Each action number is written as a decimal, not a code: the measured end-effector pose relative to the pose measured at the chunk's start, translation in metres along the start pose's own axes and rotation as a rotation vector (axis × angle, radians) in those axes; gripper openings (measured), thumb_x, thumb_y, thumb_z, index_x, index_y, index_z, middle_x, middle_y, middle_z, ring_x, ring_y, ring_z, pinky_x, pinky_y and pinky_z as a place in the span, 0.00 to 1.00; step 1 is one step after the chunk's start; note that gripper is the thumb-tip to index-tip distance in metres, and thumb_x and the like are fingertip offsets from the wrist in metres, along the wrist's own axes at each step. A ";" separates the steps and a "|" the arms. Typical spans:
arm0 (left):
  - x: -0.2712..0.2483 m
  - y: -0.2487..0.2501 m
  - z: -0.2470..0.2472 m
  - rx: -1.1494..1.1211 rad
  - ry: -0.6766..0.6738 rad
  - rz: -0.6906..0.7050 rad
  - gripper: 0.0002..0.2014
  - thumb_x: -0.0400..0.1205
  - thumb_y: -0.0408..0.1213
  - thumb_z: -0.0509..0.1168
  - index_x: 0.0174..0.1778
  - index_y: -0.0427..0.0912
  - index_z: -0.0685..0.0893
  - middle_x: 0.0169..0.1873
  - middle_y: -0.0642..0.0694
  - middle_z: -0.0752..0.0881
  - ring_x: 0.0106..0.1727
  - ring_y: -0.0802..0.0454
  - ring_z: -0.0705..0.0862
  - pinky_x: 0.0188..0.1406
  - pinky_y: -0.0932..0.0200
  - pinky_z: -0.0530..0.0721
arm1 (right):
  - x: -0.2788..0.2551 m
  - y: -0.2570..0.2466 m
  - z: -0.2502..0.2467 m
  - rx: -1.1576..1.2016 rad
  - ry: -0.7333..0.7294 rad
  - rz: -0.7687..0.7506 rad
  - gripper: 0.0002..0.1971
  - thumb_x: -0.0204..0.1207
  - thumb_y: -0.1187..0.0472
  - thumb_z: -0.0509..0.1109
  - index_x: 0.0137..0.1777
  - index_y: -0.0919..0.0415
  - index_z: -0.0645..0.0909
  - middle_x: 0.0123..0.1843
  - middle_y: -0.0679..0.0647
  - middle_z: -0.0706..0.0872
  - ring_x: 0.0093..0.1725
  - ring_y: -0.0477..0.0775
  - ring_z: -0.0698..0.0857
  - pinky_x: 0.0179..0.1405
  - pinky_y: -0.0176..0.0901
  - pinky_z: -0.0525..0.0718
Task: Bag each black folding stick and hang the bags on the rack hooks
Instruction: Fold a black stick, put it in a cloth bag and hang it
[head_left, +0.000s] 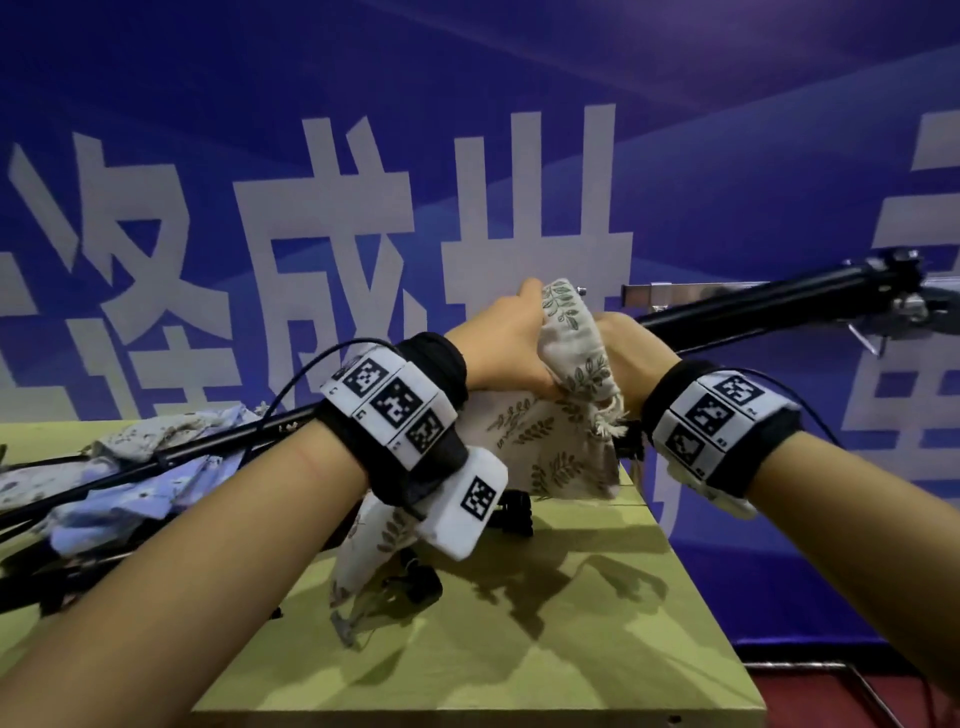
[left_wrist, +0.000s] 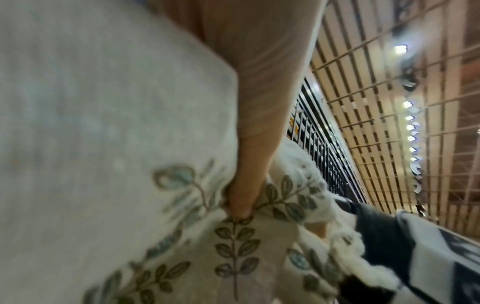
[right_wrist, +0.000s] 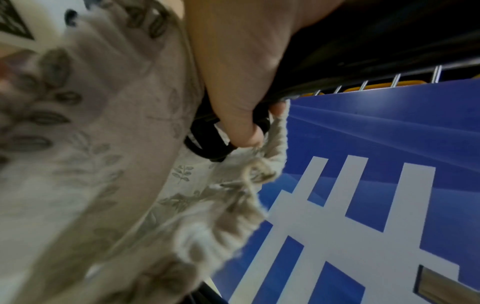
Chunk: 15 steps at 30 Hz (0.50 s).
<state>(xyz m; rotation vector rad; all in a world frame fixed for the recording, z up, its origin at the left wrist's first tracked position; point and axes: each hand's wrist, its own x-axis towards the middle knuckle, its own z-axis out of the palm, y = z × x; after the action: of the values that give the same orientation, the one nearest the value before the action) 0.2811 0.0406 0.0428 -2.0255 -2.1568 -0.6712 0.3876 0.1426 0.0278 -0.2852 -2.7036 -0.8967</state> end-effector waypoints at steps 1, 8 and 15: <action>0.001 -0.002 0.002 -0.038 -0.016 -0.001 0.37 0.66 0.40 0.80 0.64 0.35 0.66 0.50 0.47 0.81 0.49 0.52 0.81 0.36 0.63 0.82 | -0.002 -0.008 -0.002 0.096 0.028 0.010 0.15 0.83 0.66 0.55 0.60 0.73 0.80 0.58 0.67 0.85 0.53 0.62 0.85 0.57 0.52 0.80; 0.002 -0.016 0.011 -0.225 -0.082 0.039 0.40 0.64 0.39 0.82 0.67 0.39 0.67 0.54 0.48 0.82 0.54 0.53 0.84 0.51 0.56 0.86 | -0.012 -0.015 -0.011 -0.143 0.120 -0.239 0.05 0.55 0.65 0.79 0.24 0.59 0.86 0.26 0.52 0.87 0.25 0.53 0.86 0.26 0.37 0.82; -0.006 -0.027 0.010 -0.697 -0.145 -0.083 0.08 0.84 0.38 0.62 0.56 0.40 0.75 0.46 0.48 0.83 0.48 0.49 0.83 0.43 0.52 0.85 | -0.012 -0.011 0.006 -0.266 -0.083 -0.338 0.10 0.43 0.60 0.83 0.22 0.58 0.84 0.25 0.50 0.85 0.27 0.53 0.84 0.27 0.35 0.81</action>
<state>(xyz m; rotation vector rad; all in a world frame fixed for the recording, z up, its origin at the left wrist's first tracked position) 0.2581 0.0384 0.0251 -2.3442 -2.3101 -1.5045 0.3950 0.1364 0.0131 0.0906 -2.7533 -1.3720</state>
